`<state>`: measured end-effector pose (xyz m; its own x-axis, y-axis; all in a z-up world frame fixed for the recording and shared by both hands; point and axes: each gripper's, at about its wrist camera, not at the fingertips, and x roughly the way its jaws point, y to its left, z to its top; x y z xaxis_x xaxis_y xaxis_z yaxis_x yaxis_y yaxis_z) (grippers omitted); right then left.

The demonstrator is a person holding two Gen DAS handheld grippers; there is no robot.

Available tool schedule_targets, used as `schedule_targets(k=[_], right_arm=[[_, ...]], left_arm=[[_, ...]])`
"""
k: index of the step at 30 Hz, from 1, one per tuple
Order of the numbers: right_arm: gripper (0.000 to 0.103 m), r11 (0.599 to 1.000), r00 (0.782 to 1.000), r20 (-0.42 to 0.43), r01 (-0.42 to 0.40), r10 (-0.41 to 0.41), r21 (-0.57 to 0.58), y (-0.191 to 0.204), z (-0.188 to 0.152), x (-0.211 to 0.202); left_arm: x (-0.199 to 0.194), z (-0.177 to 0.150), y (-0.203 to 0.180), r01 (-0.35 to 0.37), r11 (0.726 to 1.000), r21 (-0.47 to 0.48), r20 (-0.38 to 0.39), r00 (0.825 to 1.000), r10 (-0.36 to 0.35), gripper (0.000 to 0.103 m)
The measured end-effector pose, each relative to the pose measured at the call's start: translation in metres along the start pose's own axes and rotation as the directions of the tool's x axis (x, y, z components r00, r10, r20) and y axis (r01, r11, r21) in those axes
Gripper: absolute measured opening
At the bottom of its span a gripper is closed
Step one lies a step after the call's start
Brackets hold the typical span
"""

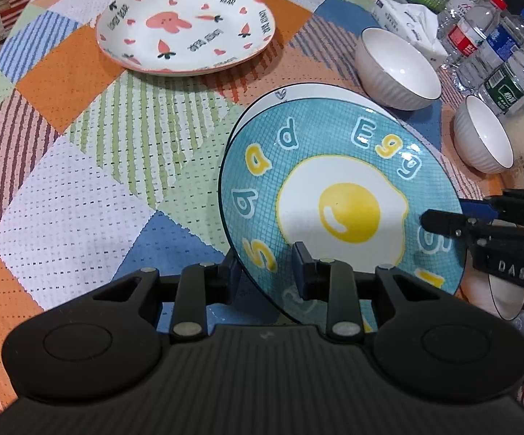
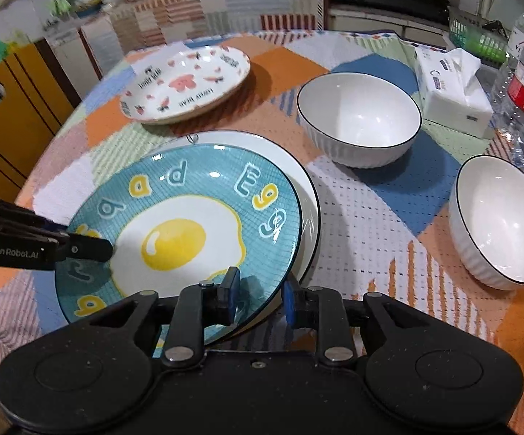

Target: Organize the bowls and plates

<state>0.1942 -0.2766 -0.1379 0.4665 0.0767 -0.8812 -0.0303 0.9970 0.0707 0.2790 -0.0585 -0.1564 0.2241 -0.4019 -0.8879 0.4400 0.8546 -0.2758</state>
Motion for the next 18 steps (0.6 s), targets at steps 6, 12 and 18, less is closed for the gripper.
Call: schedule_targets(k=[6,12,18], right_arm=[[0.034,0.992,0.995,-0.02,0.101,-0.103,-0.079,0.015,0.001,0.004],[0.034,0.962,0.976,-0.015,0.21,-0.216,-0.177,0.032,0.0,0.011],[0.034,0.943,0.965,0.027,0.262,-0.262,-0.204,0.036,0.0,0.014]], left_arm=[[0.004,0.002,-0.002,-0.005,1.0,0.023,-0.025,1.0,0.006,0.028],[0.008,0.005,-0.005,-0.012,1.0,0.027,-0.036,0.999,0.013,0.026],[0.006,0.005,-0.002,-0.004,1.0,0.018,-0.038,0.999,0.005,0.026]])
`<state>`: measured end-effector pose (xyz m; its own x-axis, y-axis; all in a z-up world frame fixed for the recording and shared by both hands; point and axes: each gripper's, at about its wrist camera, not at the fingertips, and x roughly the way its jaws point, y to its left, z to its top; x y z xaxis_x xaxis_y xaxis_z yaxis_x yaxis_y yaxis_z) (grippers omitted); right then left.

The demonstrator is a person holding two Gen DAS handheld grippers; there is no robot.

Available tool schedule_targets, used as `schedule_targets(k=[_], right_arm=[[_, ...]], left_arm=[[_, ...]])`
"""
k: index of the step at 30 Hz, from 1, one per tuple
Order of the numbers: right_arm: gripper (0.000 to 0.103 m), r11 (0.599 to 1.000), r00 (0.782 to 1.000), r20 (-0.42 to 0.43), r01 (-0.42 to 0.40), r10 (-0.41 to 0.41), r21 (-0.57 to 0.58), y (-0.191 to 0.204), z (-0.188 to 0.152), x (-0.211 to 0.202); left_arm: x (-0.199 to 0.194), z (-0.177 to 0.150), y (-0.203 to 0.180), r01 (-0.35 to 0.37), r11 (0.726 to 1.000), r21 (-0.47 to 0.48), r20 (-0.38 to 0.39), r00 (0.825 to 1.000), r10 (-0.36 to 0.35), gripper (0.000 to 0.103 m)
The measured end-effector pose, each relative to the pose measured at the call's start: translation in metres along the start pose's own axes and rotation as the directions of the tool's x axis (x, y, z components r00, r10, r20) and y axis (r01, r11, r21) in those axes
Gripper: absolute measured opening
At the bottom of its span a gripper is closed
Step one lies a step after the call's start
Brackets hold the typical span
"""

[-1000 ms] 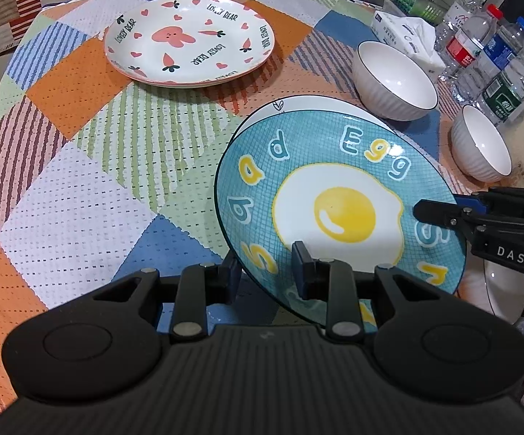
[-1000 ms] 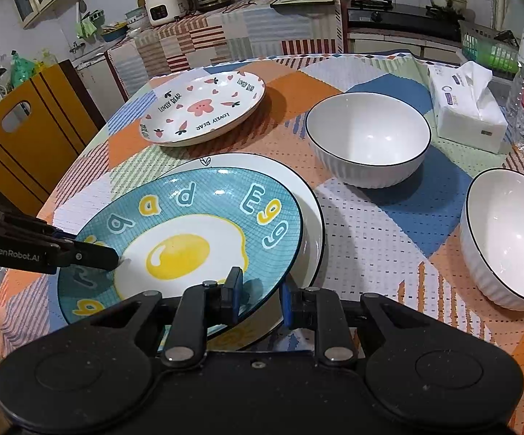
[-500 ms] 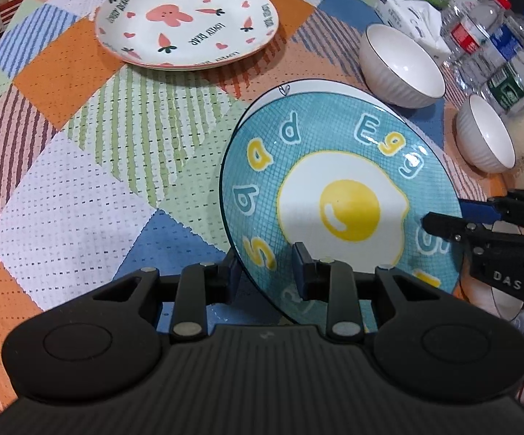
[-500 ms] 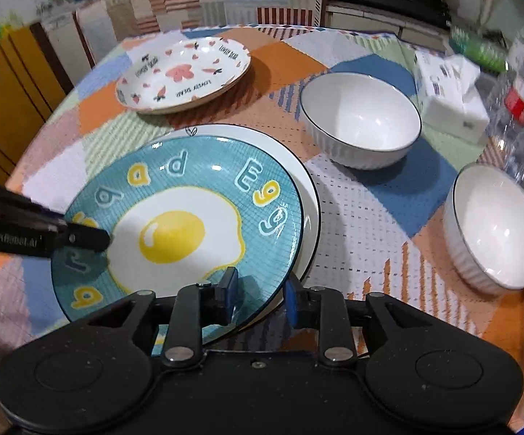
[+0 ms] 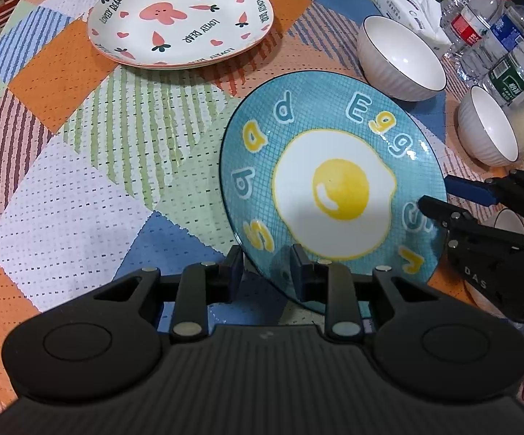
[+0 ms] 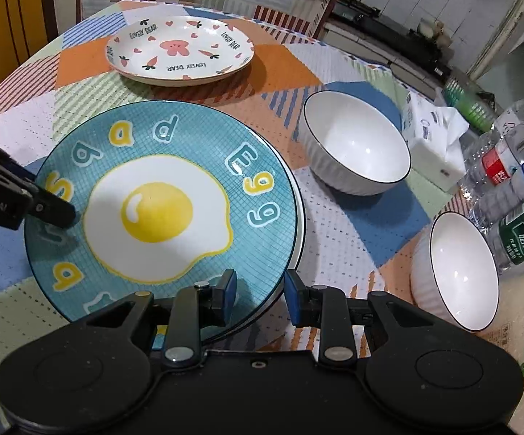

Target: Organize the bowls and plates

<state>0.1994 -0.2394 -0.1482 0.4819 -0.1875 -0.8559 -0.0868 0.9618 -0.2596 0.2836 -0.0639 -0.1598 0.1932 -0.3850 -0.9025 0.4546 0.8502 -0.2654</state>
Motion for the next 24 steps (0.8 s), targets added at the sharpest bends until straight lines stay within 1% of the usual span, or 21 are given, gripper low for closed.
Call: schedule_targets(k=[1,5,9,16,18,21,22,23,24], right_arm=[[0.034,1.0,1.0,0.005,0.002,-0.002,0.009,-0.001,0.0,0.0],[0.033,0.996,0.999,0.034,-0.041,0.038,0.079,-0.011,0.0,-0.007],[0.033,0.99,0.995,0.073,-0.083,0.075,0.112,-0.017,0.002,-0.021],[0.034,0.97,0.976,0.134,-0.19,0.171,0.154,-0.027,0.01,-0.05],[0.035,0.963,0.968,0.151,-0.221,0.198,0.154,-0.028,0.013,-0.058],[0.041,0.958,0.956,0.18,-0.256,0.231,0.132,-0.027,0.019,-0.069],[0.044,0.957,0.952,0.19,-0.264,0.239,0.117,-0.026,0.023,-0.073],[0.048,0.958,0.948,0.202,-0.27,0.246,0.099,-0.025,0.027,-0.077],[0.049,0.958,0.944,0.214,-0.274,0.252,0.08,-0.024,0.031,-0.081]], left_arm=[[-0.002,0.0,0.001,0.001,1.0,-0.002,0.003,1.0,-0.001,0.026],[-0.013,-0.001,0.001,0.005,1.0,0.003,0.021,1.0,-0.005,0.025],[-0.027,0.0,0.001,-0.007,1.0,0.018,0.034,0.999,0.007,0.026],[-0.049,-0.002,0.003,-0.045,0.998,0.052,0.055,0.998,0.042,0.026],[-0.055,-0.002,0.004,-0.061,0.996,0.065,0.06,0.997,0.057,0.026],[-0.065,0.001,0.005,-0.099,0.99,0.096,0.069,0.993,0.092,0.028],[-0.069,0.002,0.006,-0.112,0.988,0.106,0.073,0.992,0.104,0.029],[-0.073,0.004,0.007,-0.123,0.986,0.114,0.076,0.99,0.115,0.031],[-0.077,0.007,0.009,-0.132,0.984,0.121,0.081,0.989,0.123,0.036]])
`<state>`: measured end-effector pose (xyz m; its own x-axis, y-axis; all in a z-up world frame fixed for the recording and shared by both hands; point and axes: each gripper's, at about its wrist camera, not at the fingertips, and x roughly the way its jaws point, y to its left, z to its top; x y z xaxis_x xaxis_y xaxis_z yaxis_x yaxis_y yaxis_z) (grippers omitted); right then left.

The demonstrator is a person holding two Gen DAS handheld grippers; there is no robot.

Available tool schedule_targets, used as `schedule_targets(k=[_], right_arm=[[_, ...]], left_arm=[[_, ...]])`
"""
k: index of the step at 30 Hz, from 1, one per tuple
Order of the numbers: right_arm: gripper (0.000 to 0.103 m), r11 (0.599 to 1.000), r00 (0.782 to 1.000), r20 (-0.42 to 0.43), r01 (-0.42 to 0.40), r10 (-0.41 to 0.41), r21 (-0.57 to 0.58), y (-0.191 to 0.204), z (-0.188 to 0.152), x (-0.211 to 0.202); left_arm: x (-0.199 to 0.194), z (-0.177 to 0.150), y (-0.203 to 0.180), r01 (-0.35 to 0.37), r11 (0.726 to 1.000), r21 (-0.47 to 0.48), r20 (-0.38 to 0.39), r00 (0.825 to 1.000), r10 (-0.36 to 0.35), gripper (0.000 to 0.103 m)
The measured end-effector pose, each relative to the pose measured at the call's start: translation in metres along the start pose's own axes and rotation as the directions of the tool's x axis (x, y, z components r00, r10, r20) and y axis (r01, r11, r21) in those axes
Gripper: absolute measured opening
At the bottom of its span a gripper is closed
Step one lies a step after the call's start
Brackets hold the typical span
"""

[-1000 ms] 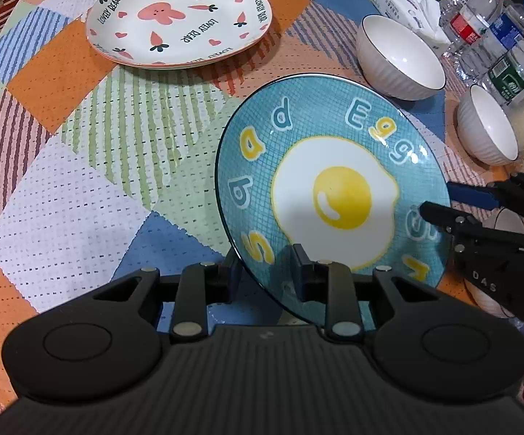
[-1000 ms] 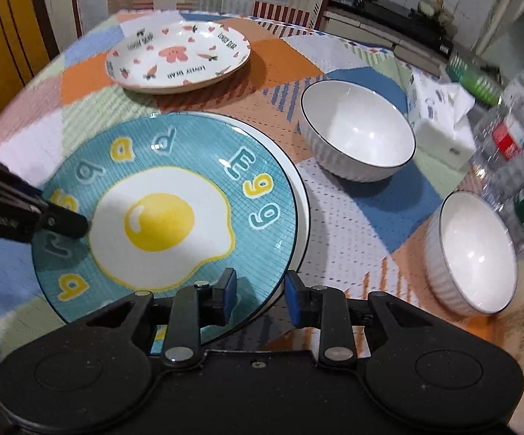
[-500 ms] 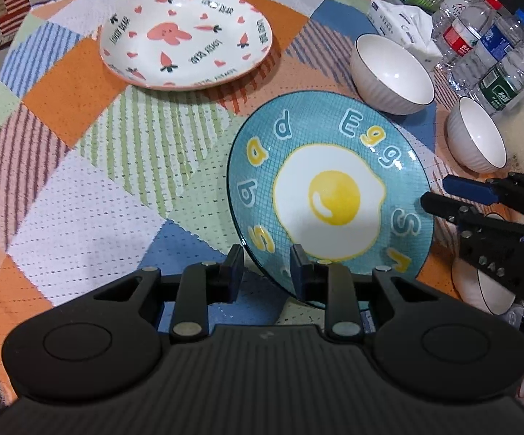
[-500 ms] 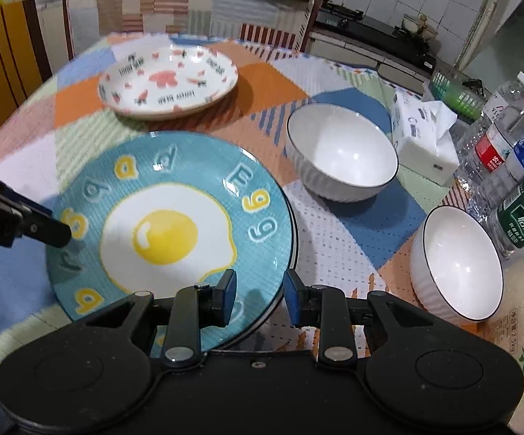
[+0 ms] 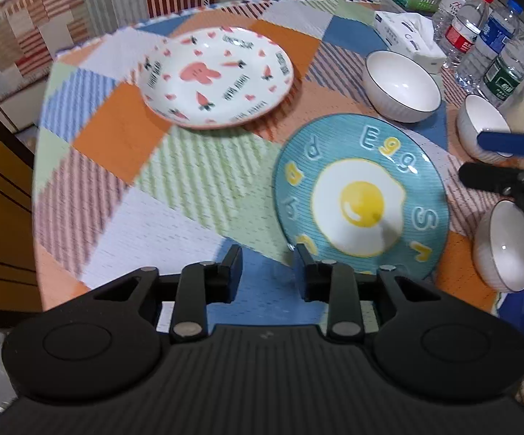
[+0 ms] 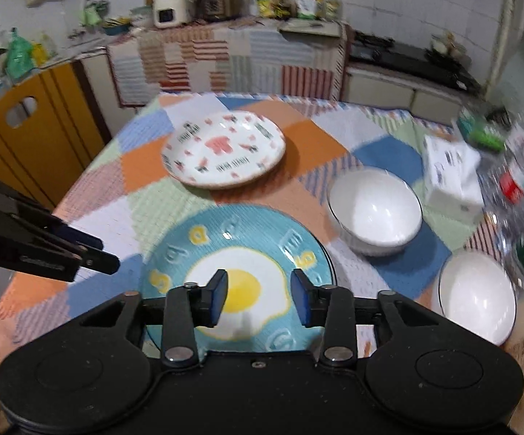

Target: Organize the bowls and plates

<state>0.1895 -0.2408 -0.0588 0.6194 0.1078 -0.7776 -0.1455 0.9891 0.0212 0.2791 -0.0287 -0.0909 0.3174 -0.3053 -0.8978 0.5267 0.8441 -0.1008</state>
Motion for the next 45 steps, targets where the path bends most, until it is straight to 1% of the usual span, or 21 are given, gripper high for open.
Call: schedule_targets(k=[2,3,5,7,8,10,11,12,14,16,18,21,24,28,31,35,39,40,42,44,45], right_arm=[[0.054,0.999,1.0,0.029,-0.012,0.013,-0.043,0.005,0.011,-0.005],[0.056,0.998,0.999,0.043,-0.017,0.02,-0.062,0.007,0.016,-0.006],[0.065,0.994,0.996,0.078,-0.029,0.037,-0.104,0.011,0.027,-0.009],[0.07,0.989,0.991,0.117,-0.041,0.058,-0.142,0.014,0.039,-0.009],[0.07,0.986,0.988,0.139,-0.049,0.072,-0.16,0.015,0.045,-0.006],[0.074,0.98,0.98,0.174,-0.063,0.096,-0.189,0.017,0.059,0.002],[0.074,0.977,0.976,0.189,-0.073,0.112,-0.201,0.016,0.066,0.009],[0.075,0.975,0.973,0.195,-0.081,0.122,-0.208,0.015,0.073,0.016],[0.075,0.978,0.972,0.195,-0.098,0.133,-0.182,0.009,0.087,0.035],[0.075,0.983,0.973,0.172,-0.131,0.152,-0.125,-0.001,0.098,0.059],[0.075,0.984,0.977,0.122,-0.172,0.176,-0.041,-0.013,0.106,0.084],[0.074,0.969,0.974,0.053,-0.224,0.219,0.106,-0.032,0.109,0.126],[0.074,0.956,0.975,0.011,-0.22,0.222,0.195,-0.041,0.099,0.158],[0.073,0.943,0.979,-0.003,-0.196,0.205,0.268,-0.053,0.085,0.186],[0.069,0.941,0.978,-0.008,-0.196,0.206,0.276,-0.056,0.08,0.201],[0.067,0.962,0.982,0.014,-0.187,0.188,0.197,-0.051,0.086,0.208],[0.066,0.977,0.986,0.029,-0.168,0.166,0.13,-0.045,0.092,0.216],[0.065,0.982,0.988,0.025,-0.154,0.152,0.105,-0.043,0.093,0.22],[0.062,0.986,0.991,0.013,-0.135,0.135,0.1,-0.042,0.097,0.228],[0.05,0.982,0.99,0.002,-0.137,0.138,0.13,-0.045,0.1,0.237],[0.047,0.98,0.99,-0.006,-0.139,0.141,0.142,-0.047,0.101,0.242]], left_arm=[[-0.007,0.006,0.007,-0.012,1.0,0.007,0.017,1.0,0.012,0.044],[-0.01,0.009,0.01,-0.017,1.0,0.008,0.023,1.0,0.017,0.046],[-0.016,0.016,0.019,-0.027,1.0,0.01,0.033,0.999,0.026,0.049],[-0.021,0.024,0.031,-0.036,0.999,-0.01,0.045,0.998,0.036,0.058],[-0.023,0.029,0.04,-0.039,0.999,-0.029,0.053,0.998,0.04,0.063],[-0.029,0.037,0.054,-0.042,0.998,-0.044,0.086,0.995,0.045,0.069],[-0.03,0.042,0.062,-0.047,0.997,-0.056,0.099,0.994,0.053,0.076],[-0.03,0.047,0.07,-0.06,0.995,-0.075,0.108,0.992,0.068,0.079],[-0.029,0.055,0.082,-0.071,0.993,-0.094,0.138,0.987,0.083,0.079],[-0.023,0.063,0.092,-0.077,0.994,-0.083,0.167,0.982,0.09,0.079],[-0.01,0.072,0.101,-0.085,0.993,-0.075,0.165,0.982,0.097,0.079],[0.016,0.086,0.114,-0.08,0.992,-0.099,0.182,0.978,0.097,0.079],[0.047,0.096,0.125,-0.047,0.989,-0.141,0.189,0.979,0.074,0.079],[0.084,0.103,0.128,-0.044,0.99,-0.135,0.187,0.98,0.069,0.079],[0.107,0.105,0.131,-0.058,0.989,-0.133,0.163,0.983,0.079,0.077],[0.121,0.105,0.136,-0.038,0.99,-0.134,0.165,0.984,0.06,0.076],[0.128,0.109,0.136,-0.023,0.991,-0.131,0.197,0.979,0.048,0.073],[0.129,0.11,0.136,-0.019,0.991,-0.129,0.204,0.978,0.046,0.07],[0.132,0.113,0.136,-0.015,0.991,-0.13,0.207,0.977,0.042,0.06],[0.137,0.114,0.136,-0.015,0.99,-0.143,0.199,0.979,0.043,0.051],[0.139,0.115,0.136,-0.014,0.989,-0.148,0.193,0.98,0.043,0.044]])
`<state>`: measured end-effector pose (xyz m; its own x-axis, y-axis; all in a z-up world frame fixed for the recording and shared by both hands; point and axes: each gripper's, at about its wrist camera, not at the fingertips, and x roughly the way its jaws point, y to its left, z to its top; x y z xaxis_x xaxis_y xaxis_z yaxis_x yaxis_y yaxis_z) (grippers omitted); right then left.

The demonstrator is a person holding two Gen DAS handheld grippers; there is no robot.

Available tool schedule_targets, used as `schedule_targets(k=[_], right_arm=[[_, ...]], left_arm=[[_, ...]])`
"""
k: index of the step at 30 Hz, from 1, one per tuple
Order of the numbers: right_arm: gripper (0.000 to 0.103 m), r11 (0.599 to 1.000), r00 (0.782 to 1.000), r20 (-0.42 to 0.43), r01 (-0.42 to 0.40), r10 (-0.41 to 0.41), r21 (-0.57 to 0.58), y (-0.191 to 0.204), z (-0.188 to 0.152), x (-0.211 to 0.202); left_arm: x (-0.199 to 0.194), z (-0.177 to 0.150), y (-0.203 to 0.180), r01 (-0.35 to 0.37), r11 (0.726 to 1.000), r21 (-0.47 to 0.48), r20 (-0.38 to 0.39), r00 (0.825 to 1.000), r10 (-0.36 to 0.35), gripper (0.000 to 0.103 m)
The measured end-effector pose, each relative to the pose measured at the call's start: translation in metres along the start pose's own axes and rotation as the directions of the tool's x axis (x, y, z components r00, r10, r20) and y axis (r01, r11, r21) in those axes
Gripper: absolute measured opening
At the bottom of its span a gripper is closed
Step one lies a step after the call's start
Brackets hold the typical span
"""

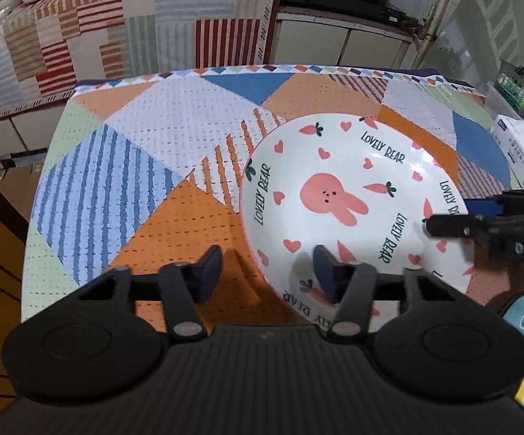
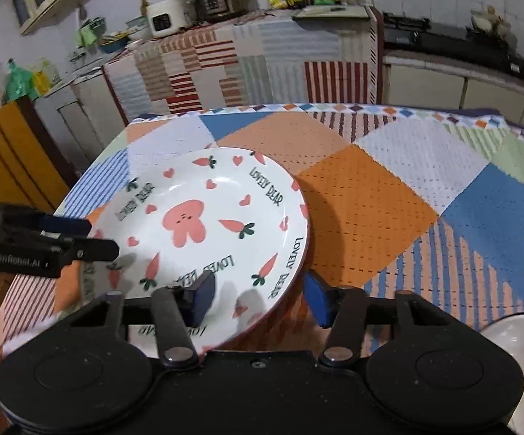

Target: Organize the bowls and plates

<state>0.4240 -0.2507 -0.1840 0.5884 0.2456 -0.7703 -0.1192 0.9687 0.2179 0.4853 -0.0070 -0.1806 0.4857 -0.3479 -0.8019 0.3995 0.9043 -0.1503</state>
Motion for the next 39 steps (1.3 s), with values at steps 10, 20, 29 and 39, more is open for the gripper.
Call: schedule_targets(k=[10,20,29,39], right_arm=[[0.024,0.997,0.999,0.004,-0.032,0.031,0.07,-0.019,0.004,0.014],[0.019,0.997,0.997,-0.003,-0.073,0.073,0.021,-0.012,0.002,-0.036],[0.019,0.996,0.993,0.083,-0.088,0.087,0.005,0.005,-0.017,-0.111],[0.019,0.999,0.992,0.111,-0.053,0.054,-0.006,0.009,-0.059,-0.181]], left_arm=[[0.009,-0.002,0.004,0.054,0.995,-0.088,-0.013,0.998,-0.055,0.026],[-0.04,-0.016,-0.011,0.124,0.992,-0.039,-0.01,0.992,-0.124,0.026],[-0.11,-0.029,-0.036,0.147,0.989,0.009,0.05,0.988,-0.147,0.026],[-0.146,-0.057,-0.08,0.175,0.984,0.047,0.016,0.984,-0.176,0.027]])
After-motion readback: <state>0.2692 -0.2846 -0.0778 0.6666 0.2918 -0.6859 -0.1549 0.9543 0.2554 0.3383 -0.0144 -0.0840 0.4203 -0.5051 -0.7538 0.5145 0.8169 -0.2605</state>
